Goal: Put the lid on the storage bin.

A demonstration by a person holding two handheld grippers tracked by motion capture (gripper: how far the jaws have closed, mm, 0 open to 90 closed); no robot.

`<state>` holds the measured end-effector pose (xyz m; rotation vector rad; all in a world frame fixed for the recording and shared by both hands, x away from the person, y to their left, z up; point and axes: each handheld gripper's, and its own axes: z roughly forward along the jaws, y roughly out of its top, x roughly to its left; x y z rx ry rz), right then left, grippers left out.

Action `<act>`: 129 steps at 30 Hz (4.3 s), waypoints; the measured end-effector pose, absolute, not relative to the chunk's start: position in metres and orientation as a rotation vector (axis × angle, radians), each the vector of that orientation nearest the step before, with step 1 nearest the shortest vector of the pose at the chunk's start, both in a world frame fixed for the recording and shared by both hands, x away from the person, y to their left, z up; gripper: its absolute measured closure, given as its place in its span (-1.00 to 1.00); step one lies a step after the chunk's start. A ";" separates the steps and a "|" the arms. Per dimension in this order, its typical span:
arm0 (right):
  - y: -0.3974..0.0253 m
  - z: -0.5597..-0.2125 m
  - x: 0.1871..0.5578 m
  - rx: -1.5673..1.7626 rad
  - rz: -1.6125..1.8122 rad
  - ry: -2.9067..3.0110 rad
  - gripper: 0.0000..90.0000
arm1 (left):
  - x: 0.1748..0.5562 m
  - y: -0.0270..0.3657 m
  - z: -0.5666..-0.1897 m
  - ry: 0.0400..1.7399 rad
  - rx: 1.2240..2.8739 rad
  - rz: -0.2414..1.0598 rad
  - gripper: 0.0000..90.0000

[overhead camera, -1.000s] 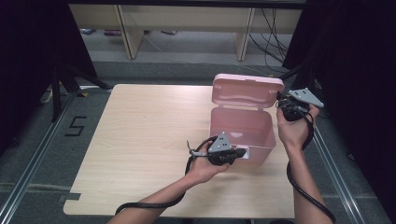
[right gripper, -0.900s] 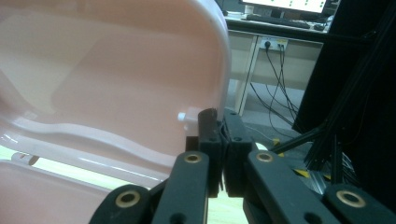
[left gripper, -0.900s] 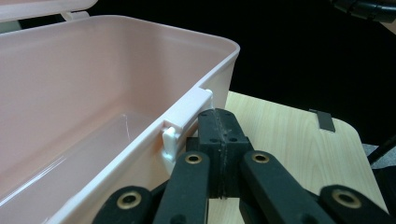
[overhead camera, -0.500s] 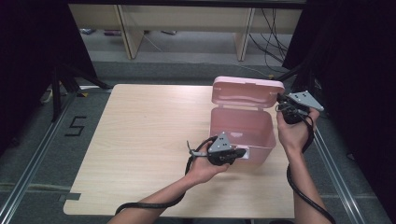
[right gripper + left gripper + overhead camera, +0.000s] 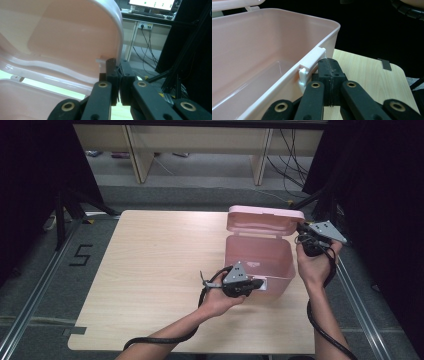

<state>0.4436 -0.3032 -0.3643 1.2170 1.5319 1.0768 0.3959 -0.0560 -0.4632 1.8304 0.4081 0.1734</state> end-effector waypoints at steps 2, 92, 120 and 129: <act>-0.303 -0.365 0.443 1.209 1.082 1.533 0.98 | 0.396 -0.056 -0.463 0.408 1.831 0.173 1.00; -0.302 -0.399 0.397 1.241 1.071 1.565 0.91 | 0.428 0.011 -0.402 0.594 1.623 0.275 1.00; -0.316 -0.408 0.352 1.300 1.137 1.716 1.00 | 0.421 0.014 -0.408 0.586 1.661 0.278 1.00; -0.314 -0.418 0.334 1.327 1.153 1.715 1.00 | 0.414 0.015 -0.419 0.600 1.688 0.263 1.00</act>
